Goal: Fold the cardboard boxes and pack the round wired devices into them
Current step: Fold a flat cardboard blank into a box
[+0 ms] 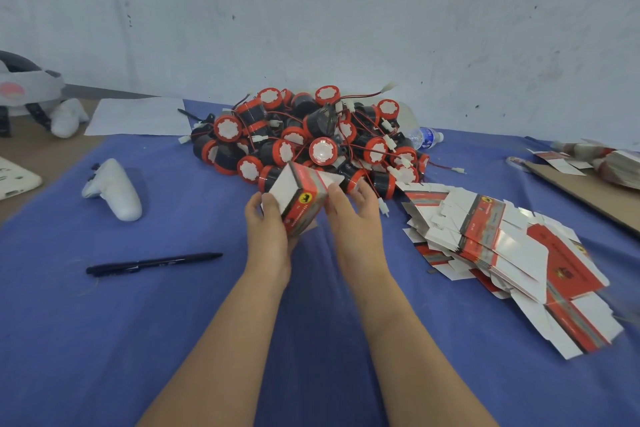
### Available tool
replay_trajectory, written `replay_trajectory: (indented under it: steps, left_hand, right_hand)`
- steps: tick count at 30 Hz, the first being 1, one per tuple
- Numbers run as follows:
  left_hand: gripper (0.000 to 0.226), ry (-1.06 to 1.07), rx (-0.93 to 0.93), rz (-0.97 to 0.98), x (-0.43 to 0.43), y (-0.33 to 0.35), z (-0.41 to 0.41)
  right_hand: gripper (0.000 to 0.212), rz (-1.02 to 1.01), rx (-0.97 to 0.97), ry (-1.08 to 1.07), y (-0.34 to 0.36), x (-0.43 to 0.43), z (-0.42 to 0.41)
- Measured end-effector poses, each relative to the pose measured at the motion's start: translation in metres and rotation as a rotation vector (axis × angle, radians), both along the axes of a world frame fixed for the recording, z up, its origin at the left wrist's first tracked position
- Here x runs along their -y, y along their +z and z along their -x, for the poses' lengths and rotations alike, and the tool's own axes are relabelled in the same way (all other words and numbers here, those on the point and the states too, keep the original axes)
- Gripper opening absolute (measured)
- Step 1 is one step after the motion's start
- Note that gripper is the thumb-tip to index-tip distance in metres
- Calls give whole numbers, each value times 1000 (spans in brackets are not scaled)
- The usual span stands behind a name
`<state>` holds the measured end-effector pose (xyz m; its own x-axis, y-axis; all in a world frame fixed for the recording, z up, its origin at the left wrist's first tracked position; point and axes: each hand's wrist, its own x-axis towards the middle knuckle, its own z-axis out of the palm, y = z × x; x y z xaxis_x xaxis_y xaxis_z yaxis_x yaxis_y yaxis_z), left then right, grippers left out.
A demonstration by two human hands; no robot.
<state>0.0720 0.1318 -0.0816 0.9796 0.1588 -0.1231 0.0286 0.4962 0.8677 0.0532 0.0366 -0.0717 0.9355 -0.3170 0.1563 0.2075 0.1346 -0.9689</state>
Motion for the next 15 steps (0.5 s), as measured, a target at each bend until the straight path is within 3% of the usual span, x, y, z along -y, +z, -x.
replay_trajectory:
  steps: [3, 7, 10, 12, 13, 15]
  left_hand:
    - [34, -131, 8, 10, 4, 2, 3]
    - [33, -77, 24, -212, 4, 6, 5]
    - [49, -157, -48, -59, -2, 15, 8]
    - [76, -266, -45, 96, -2, 16, 8]
    - [79, -298, -24, 142, -2, 15, 8]
    - [60, -346, 8, 172, -1, 11, 9]
  right_hand:
    - [26, 80, 5, 111, 4, -1, 3]
    - [27, 484, 45, 177, 6, -4, 8]
    - [12, 771, 76, 148, 4, -6, 9]
    - [25, 892, 111, 150, 2, -7, 10]
    - [26, 917, 113, 152, 2, -7, 10]
    - [21, 938, 97, 151, 3, -6, 10]
